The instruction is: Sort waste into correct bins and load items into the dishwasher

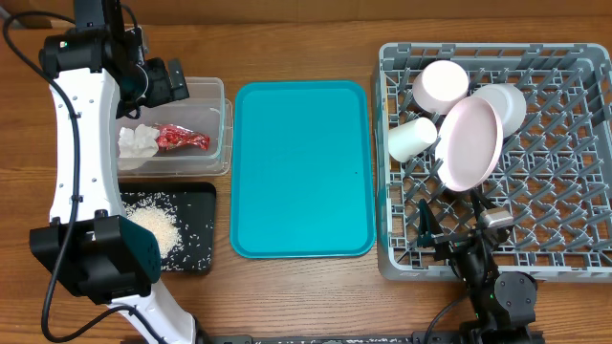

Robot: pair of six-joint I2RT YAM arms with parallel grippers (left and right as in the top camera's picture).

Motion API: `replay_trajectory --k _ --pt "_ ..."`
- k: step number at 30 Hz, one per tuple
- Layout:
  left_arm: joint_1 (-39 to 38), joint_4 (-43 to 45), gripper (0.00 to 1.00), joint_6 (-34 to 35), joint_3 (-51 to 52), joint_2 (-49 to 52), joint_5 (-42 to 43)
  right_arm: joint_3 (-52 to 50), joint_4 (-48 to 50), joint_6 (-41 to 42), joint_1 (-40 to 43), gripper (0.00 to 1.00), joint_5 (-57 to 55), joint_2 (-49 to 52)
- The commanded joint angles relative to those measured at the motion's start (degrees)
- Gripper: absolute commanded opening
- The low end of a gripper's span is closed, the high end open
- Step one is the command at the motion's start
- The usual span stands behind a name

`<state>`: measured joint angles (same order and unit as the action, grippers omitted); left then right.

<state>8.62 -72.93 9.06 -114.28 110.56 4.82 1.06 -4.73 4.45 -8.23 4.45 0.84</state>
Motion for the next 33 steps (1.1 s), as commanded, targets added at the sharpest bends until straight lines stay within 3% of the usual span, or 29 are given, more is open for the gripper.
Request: replay_trajectory --k 1,17,33 --pt "-0.3 -0.1 1.0 0.4 -0.7 -0.7 -0.4 -0.6 0.3 0.3 0.4 1.0 -0.4 -0.7" --pt "-0.3 -0.2 1.0 0.4 -0.7 -3.3 -0.4 -0.6 0.3 0.3 0.4 1.0 -0.4 -0.7" --pt "-0.4 -0.2 1.0 0.4 -0.1 -30.3 -0.4 -0.6 0.3 0.3 0.4 1.0 -0.4 -0.7"
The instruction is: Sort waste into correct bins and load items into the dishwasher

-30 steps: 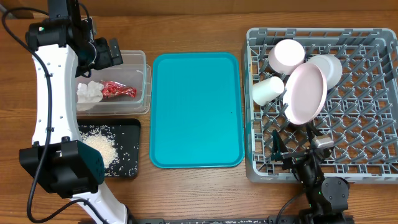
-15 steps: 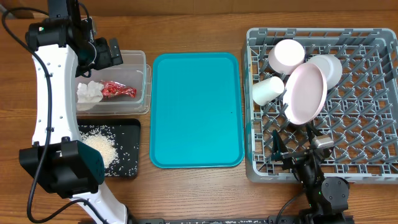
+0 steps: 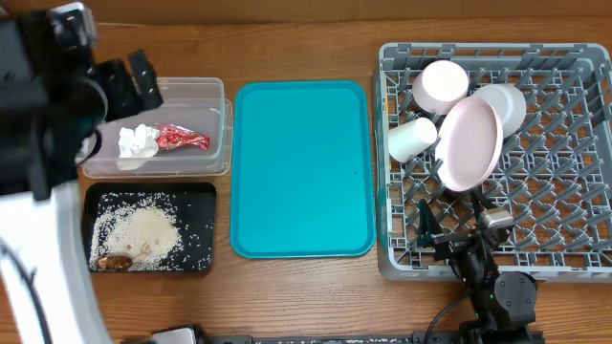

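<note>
My left arm fills the left edge of the overhead view, and its gripper (image 3: 132,84) is open and empty over the far left corner of the clear bin (image 3: 222,115). The bin holds a crumpled white tissue (image 3: 137,141) and a red wrapper (image 3: 182,139). In front of it, the black tray (image 3: 203,196) holds scattered rice (image 3: 145,229) and a small brown scrap (image 3: 115,260). The grey dish rack (image 3: 564,258) carries a pink plate (image 3: 469,143), a white cup (image 3: 413,137) and two bowls (image 3: 440,84). My right gripper (image 3: 451,222) rests open at the rack's near edge.
A teal serving tray (image 3: 302,167) with nothing on it lies between the bins and the rack. Wooden tabletop (image 3: 287,296) runs along the front and back edges.
My left arm has swung left and nearer the camera, with its gripper a little further left over the bin. The black tray shows in full, with rice and a brown scrap. The right arm is unchanged.
</note>
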Robot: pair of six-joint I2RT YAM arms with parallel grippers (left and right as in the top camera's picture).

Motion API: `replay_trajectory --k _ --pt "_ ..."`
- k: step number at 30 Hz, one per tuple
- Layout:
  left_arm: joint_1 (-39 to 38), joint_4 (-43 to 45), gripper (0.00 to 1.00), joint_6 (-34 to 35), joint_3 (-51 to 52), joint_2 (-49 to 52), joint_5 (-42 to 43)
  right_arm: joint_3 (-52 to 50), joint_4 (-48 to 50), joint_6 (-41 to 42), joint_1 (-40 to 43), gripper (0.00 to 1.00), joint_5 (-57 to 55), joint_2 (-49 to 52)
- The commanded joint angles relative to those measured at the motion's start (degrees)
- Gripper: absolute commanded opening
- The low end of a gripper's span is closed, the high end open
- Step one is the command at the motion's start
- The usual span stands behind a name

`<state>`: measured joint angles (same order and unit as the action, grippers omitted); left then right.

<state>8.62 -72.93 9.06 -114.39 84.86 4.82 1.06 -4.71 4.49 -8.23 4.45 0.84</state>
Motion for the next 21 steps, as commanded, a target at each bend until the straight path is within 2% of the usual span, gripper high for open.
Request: replay_trajectory --k 1,7,16,21 --pt "-0.4 -0.2 1.0 0.4 0.6 -7.2 -0.4 -0.6 0.3 0.3 0.4 1.0 -0.4 -0.7" --pt "-0.4 -2.1 1.0 0.4 6.5 -15.8 -0.4 -0.6 0.3 0.3 0.4 1.0 -0.4 -0.7" --pt "-0.4 -2.3 1.0 0.4 23.4 -29.0 -0.4 -0.6 0.3 0.3 0.4 1.0 -0.4 -0.7" --pt "-0.4 1.0 1.0 0.9 33.4 -35.6 -0.3 -0.6 0.3 0.3 0.4 1.0 -0.4 -0.7"
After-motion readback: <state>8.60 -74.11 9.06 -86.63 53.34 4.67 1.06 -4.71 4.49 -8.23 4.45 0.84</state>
